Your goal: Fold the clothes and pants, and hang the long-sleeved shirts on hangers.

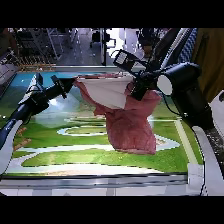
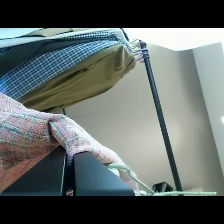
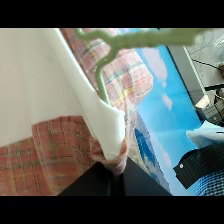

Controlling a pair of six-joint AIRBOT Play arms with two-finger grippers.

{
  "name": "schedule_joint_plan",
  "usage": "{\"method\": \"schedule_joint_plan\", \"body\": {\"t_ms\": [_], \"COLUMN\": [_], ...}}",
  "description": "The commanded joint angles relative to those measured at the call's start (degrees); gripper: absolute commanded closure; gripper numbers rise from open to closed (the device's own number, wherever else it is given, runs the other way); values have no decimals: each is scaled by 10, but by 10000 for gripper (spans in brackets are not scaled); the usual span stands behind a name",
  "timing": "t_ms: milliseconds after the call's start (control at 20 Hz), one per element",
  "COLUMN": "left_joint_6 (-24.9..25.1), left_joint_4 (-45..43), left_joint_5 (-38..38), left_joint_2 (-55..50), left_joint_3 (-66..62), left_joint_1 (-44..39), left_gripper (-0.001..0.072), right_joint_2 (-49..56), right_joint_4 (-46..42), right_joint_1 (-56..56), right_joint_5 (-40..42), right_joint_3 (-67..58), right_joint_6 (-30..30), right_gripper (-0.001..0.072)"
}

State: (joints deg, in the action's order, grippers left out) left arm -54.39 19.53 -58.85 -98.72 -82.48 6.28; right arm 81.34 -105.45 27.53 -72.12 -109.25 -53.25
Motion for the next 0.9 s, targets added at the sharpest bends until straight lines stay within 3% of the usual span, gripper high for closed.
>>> {"method": "schedule_joint_plan", "body": {"t_ms": [0,450,550,750,850], "left_joint_6": [10,28,28,28,28], "left_joint_4": [3,3,3,3,3], "left_joint_5": [-28,-62,-88,-159,-177], "left_joint_2": [0,0,0,1,7], "left_joint_3": [0,0,0,0,0], "left_joint_1": [12,23,17,-40,-83], "left_gripper": [693,693,693,685,378], "right_joint_2": [0,0,6,52,74], "right_joint_4": [-15,-85,-85,-104,-147], "right_joint_1": [0,-1,0,0,0], "right_joint_5": [-34,-23,18,149,165], "right_joint_3": [4,118,147,157,156], "right_joint_6": [52,56,24,-274,-443], "right_gripper": [696,696,696,696,695]}}
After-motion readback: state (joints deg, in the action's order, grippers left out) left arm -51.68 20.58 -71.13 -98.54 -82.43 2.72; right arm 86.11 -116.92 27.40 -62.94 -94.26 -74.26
